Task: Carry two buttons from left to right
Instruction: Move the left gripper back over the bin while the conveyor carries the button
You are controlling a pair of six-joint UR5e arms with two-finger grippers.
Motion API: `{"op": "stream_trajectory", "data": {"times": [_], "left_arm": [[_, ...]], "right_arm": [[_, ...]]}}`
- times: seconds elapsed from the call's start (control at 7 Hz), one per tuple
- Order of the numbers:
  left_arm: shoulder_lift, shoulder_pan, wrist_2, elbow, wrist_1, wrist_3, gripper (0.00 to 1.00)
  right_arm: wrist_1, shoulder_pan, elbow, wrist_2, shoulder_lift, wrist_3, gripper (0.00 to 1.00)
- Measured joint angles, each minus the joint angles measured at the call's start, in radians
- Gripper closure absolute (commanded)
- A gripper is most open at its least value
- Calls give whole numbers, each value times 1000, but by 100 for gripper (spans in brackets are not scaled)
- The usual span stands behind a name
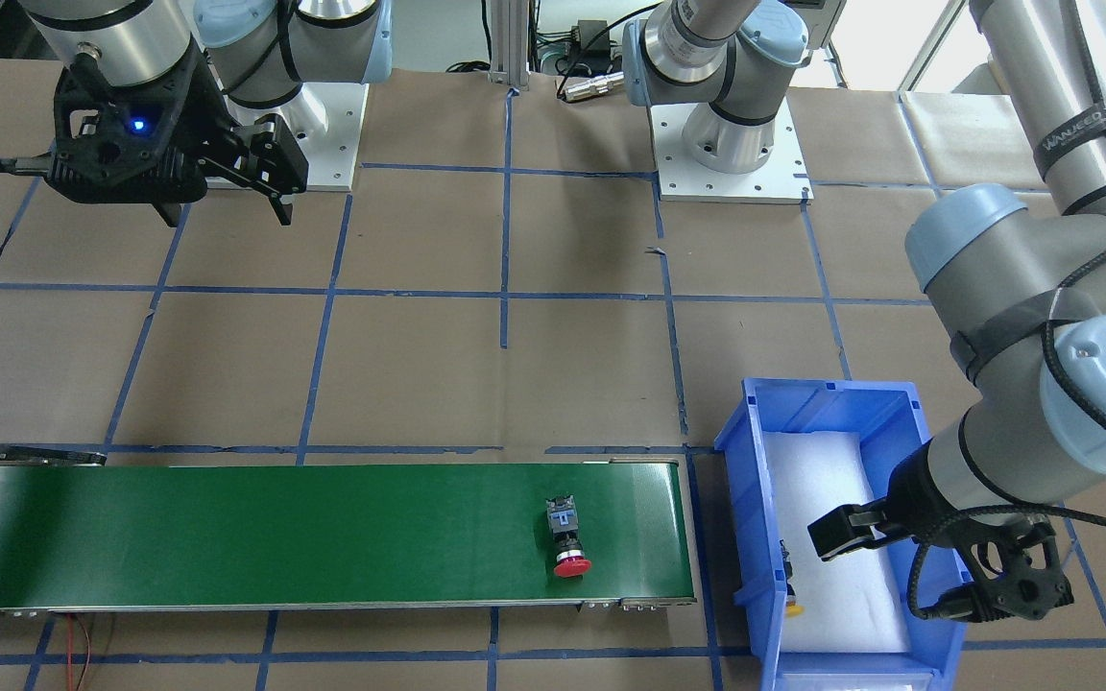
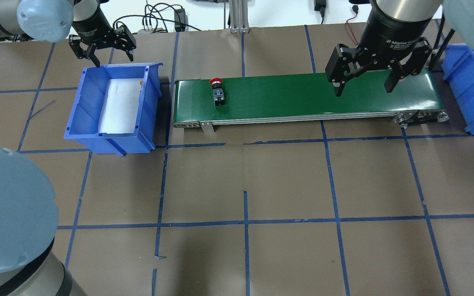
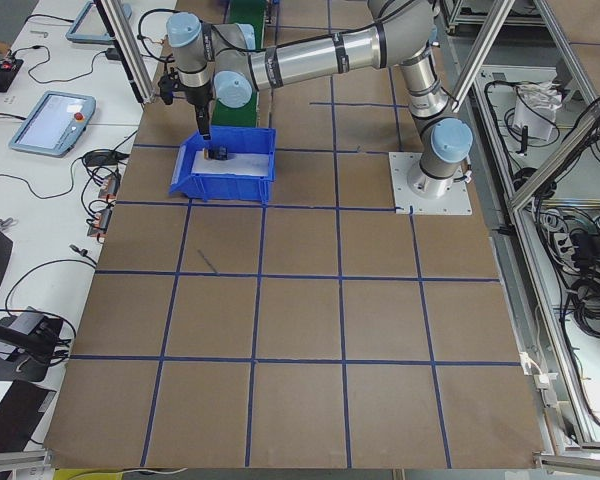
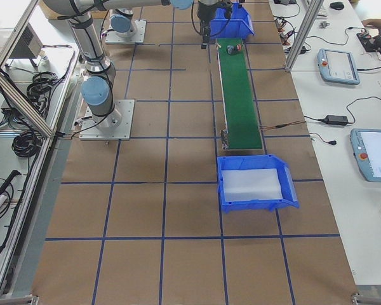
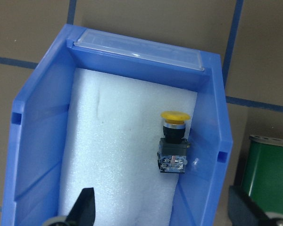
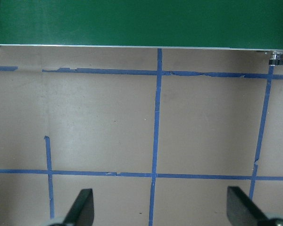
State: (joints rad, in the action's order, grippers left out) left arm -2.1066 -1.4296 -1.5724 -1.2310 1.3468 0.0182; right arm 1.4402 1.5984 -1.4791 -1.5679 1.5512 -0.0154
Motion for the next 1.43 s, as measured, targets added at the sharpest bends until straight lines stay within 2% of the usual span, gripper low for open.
{"op": "stream_trajectory", "data": {"times": [0.29,0.71,1.0,1.43], "left_arm": [[-2,11,2,-8,-3,-35,0],[2,40,78,-4,-11,-26,0],[18,58,87,-2,-6,-16,0],[42,61,77,0,1,249,0]], "right_arm": [[1,0,-5,-3,2,0,0],[7,0,-6,-2,3,3,0],[12,0,-6,0,3,3,0],[15,0,-6,4,3,3,0]]}}
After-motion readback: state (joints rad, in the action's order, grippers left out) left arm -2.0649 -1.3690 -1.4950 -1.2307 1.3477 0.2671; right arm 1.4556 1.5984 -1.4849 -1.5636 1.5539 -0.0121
